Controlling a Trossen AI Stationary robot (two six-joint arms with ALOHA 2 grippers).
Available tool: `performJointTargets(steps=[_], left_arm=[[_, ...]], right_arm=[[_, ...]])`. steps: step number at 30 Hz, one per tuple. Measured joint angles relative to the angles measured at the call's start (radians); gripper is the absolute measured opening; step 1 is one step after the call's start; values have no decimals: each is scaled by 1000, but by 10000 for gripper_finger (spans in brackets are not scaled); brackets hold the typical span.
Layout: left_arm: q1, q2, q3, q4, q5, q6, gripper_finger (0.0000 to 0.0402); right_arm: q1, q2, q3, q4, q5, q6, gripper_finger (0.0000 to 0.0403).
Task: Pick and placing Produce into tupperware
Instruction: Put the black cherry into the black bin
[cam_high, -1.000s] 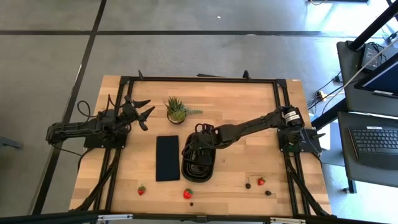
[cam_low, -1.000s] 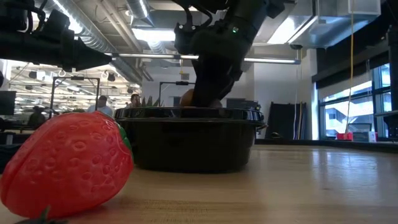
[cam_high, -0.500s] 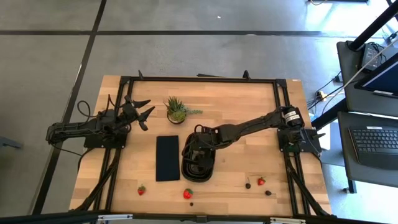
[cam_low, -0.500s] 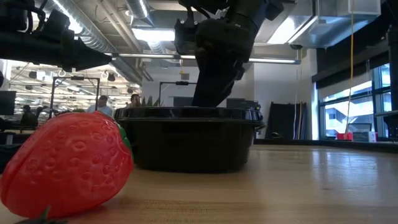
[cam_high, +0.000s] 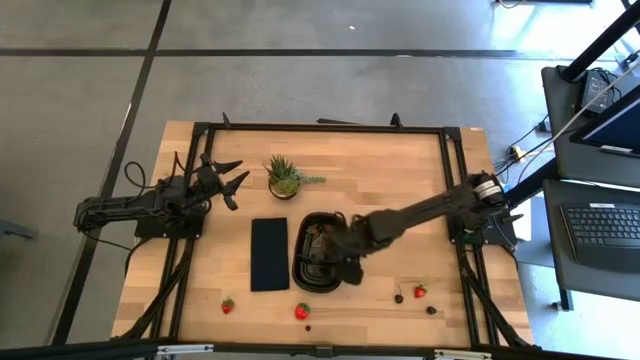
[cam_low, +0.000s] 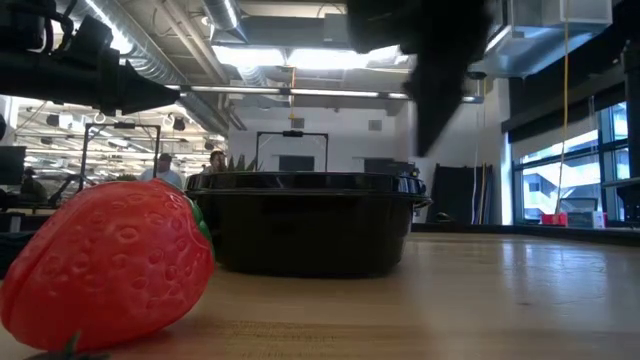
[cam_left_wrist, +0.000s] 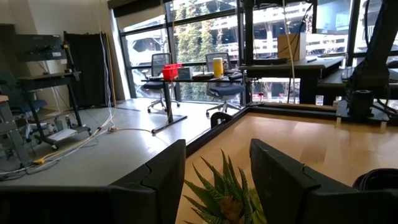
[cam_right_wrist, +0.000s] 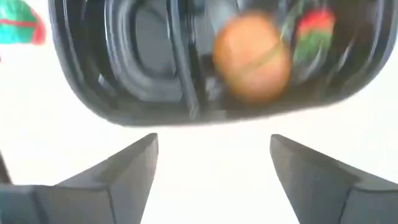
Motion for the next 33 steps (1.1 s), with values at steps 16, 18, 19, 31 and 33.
performJointTargets(steps=[16,18,19,31,33], left_arm=[[0,0,0,-1,0,-1,171],[0,0,0,-1,0,-2,171],[0,0,0,-1,0,-11,171],[0,0,0,-4,0,-26,171],[0,0,0,-4,0,-26,171]], right_arm=[[314,6,0,-231,-33,784,304],[327,6,0,-249,-35,982,298],[331,6,0,-254,-39,1075,295],[390,58,-2,-240,-78,1404,269],[392,76,-2,-231,-86,1418,268]])
